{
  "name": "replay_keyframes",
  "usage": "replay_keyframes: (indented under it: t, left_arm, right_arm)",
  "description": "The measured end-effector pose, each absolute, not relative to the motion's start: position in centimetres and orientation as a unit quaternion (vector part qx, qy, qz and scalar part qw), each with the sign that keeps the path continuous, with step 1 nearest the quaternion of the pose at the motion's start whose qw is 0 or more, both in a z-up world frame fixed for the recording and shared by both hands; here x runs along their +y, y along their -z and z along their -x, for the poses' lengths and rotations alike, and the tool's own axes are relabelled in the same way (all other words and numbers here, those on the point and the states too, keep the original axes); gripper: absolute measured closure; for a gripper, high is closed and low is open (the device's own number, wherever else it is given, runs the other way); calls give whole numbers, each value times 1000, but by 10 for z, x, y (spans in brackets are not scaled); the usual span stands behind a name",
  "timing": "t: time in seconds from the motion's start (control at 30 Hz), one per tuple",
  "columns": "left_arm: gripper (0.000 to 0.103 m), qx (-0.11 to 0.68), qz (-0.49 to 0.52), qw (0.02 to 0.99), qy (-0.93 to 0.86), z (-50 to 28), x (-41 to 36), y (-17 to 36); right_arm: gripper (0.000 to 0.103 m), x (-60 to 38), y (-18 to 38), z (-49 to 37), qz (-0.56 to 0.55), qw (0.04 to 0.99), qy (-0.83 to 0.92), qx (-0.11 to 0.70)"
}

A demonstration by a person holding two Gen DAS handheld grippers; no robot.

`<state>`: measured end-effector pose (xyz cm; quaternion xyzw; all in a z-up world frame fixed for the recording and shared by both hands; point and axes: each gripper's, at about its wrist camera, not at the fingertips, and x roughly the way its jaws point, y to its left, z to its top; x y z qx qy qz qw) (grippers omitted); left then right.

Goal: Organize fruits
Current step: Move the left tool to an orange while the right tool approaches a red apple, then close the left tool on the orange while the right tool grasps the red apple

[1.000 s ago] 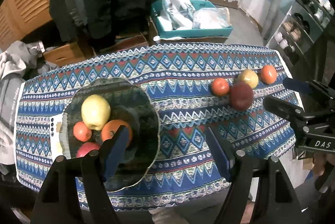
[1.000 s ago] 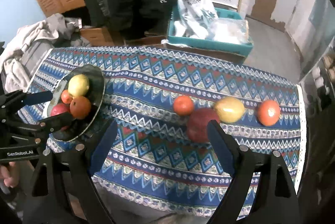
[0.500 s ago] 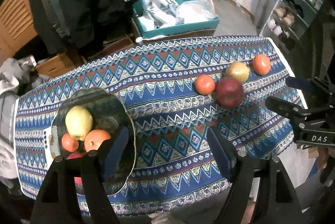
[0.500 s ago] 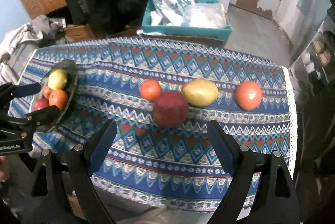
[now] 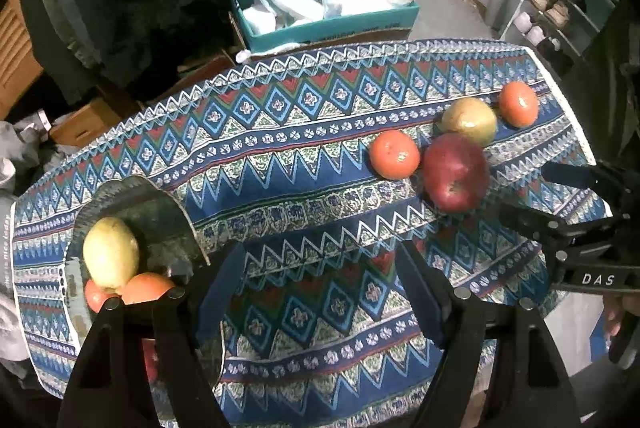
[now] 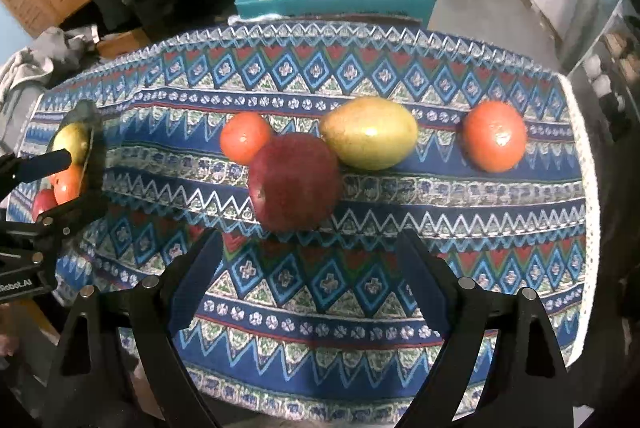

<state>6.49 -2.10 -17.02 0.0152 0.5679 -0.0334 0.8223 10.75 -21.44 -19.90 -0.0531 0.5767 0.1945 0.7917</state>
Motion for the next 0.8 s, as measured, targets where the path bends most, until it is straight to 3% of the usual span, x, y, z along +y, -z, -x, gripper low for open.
replay_keyframes:
  t: [0.67, 0.8]
  left_arm:
    - [24, 598, 8, 801, 21, -96, -9, 218]
    - [24, 603, 11, 798, 24, -98, -7, 222]
  right_arm:
    - [16, -182, 261, -154, 35, 776, -195, 599]
    - [31, -178, 268, -158, 26, 769, -208, 603]
